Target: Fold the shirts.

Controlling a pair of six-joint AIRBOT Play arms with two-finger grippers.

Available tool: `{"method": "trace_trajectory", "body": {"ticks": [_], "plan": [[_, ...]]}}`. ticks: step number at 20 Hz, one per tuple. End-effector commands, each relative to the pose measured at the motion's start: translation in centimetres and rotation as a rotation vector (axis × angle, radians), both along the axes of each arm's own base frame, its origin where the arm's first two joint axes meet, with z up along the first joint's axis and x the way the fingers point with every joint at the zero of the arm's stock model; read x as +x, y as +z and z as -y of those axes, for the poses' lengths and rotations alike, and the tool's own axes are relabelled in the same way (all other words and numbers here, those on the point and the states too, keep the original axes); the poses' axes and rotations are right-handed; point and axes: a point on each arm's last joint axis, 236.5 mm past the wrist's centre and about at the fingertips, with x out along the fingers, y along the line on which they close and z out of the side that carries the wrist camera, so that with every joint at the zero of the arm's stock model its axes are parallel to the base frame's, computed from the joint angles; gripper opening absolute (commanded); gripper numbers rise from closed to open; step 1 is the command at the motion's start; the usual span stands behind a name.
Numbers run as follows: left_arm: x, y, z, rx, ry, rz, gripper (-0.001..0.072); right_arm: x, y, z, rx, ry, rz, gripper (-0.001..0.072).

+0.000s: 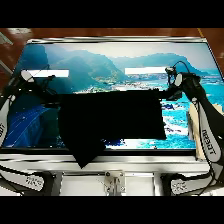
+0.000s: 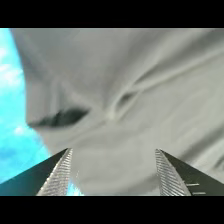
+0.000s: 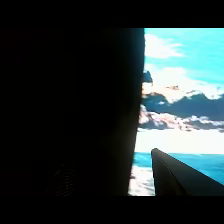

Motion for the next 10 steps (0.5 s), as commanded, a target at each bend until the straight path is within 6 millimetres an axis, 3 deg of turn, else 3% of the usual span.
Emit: {"method": "trace_trajectory", "body": {"ticks": [1, 2, 4, 7, 10], "plan": [[-1.8, 5.0, -3.2, 0.012, 0.067, -0.008, 0.0608, -4.1, 5.8, 7.9, -0.242, -0.039, -0.046, 0.0584], [-2.9, 6.0, -3.7, 0.006, 0.084, -0.005, 0.0609, -5.9, 6.5, 9.3, -0.207, -0.088, -0.080, 0.0584], [-6.0, 5.8, -4.1, -0.009, 0.125, -0.029, 0.0610, -9.7, 6.7, 9.9, 0.007, -0.198, -0.132, 0.0586], [-12.4, 1.3, -0.2, -0.163, 0.200, -0.058, 0.0613, -14.2, 5.5, 9.6, 0.324, -0.363, -0.131, 0.0587], [-17.1, -2.7, 1.6, -0.250, 0.316, -0.076, 0.0614, -14.2, 6.0, 7.4, 0.595, -0.434, -0.005, 0.0587]]}}
